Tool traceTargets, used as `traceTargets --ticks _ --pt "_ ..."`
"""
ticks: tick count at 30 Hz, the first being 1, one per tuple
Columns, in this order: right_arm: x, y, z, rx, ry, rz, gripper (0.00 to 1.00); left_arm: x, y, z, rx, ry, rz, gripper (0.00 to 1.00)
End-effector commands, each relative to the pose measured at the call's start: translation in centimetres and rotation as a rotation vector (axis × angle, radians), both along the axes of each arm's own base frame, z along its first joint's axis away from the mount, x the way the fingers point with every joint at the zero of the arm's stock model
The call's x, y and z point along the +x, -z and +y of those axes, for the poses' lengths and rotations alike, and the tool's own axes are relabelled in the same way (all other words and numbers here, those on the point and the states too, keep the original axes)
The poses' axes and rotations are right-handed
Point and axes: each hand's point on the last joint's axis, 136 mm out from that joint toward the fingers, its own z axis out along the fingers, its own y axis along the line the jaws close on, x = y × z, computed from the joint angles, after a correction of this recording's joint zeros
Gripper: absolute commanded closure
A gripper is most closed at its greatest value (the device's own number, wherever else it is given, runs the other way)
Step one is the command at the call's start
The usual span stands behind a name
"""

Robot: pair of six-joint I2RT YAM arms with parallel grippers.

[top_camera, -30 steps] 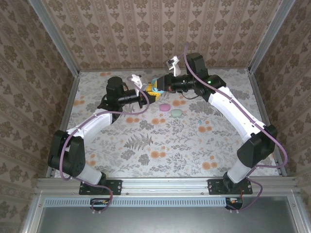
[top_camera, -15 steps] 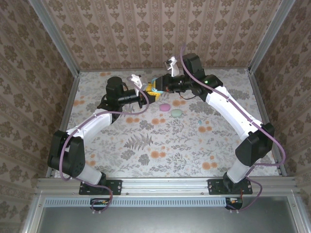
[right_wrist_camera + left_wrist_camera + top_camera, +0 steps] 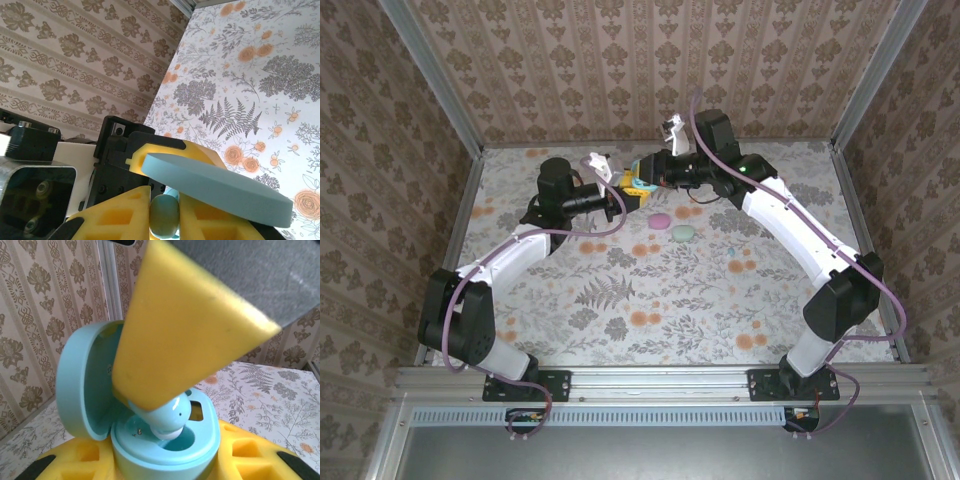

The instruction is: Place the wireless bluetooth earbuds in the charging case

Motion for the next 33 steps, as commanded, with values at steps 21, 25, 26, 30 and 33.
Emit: traceTargets --ticks 21,25,26,30,33 --pt "-1.3 0.4 1.3 0.028 -0.062 0.065 0.79 -0.2 -2.6 0.0 -0.065 -0.005 -0.06 0.74" --pt "-1.3 -0.1 1.3 0.03 -0.057 0.049 0.78 -0.1 -2.7 0.0 -0.069 -0.006 -0.063 0.73" --pt "-1.1 0.5 1.0 0.007 -0.04 0.055 0.78 -0.1 -2.8 0.0 -0.072 -0.007 -0.066 0.73" --pt "-0.9 2.0 0.6 -0.049 -0.016 0.079 0.77 -0.1 -3.0 0.0 -0.074 -0.008 -0.069 0.73" --pt "-0.8 2.0 0.5 -0.06 -0.01 0.064 0.75 -0.1 -3.0 0.0 -0.073 -0.01 -0.072 0.73"
